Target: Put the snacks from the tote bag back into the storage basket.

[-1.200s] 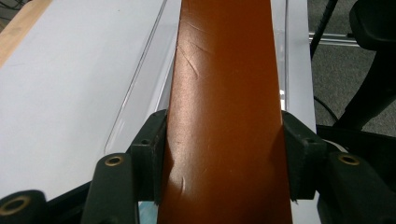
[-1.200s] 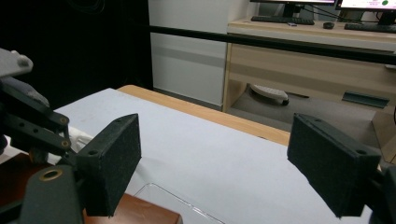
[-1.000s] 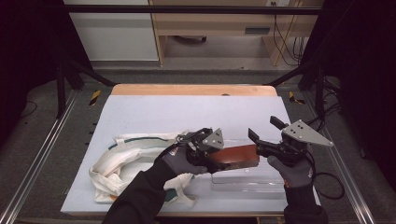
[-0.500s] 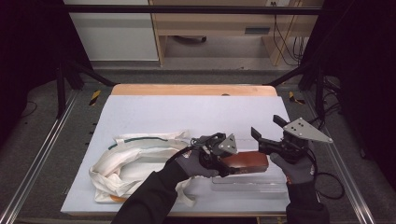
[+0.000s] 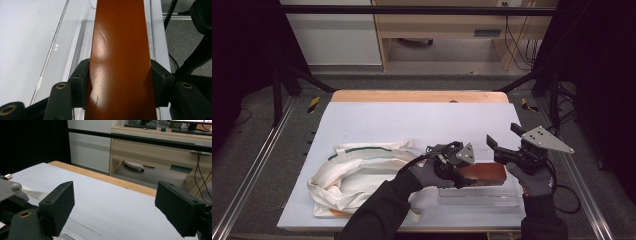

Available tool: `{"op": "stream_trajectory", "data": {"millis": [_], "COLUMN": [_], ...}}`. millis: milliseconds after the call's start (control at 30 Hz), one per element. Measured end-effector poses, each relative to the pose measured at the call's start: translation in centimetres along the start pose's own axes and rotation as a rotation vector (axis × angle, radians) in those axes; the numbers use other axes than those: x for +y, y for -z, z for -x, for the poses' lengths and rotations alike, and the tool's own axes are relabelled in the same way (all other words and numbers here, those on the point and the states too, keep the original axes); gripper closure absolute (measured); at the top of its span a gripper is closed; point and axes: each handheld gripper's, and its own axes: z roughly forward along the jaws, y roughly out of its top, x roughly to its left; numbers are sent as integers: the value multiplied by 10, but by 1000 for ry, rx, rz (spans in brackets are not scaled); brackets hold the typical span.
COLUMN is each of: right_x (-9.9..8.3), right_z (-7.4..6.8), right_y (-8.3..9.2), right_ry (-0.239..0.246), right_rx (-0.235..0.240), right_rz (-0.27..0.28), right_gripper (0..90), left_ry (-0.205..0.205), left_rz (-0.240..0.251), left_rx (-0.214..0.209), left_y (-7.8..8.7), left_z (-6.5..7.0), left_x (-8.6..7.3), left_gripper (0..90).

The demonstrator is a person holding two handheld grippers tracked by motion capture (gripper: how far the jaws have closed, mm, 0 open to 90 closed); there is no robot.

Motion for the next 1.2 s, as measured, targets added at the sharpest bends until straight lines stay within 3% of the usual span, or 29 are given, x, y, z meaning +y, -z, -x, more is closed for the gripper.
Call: {"op": "stream_trajectory", "data": {"millis": [267, 767, 1200], "right_x": [-2, -9, -13], "right_z": [6, 8, 8], "right_y": [2, -4, -7], "right_ry": [-11, -9, -10], "right_rx": [-22, -29, -27], "right_rz": [2, -21, -37], "right_gripper": [164, 165, 164], "left_ry": [2, 5, 12], "left_rz": [40, 3, -10], "left_rx": [-22, -29, -72], "left_y": [-6, -28, -39], "left_z": [-1, 4, 8], "left_x": [3, -8, -19], "left_gripper": [429, 429, 428]}}
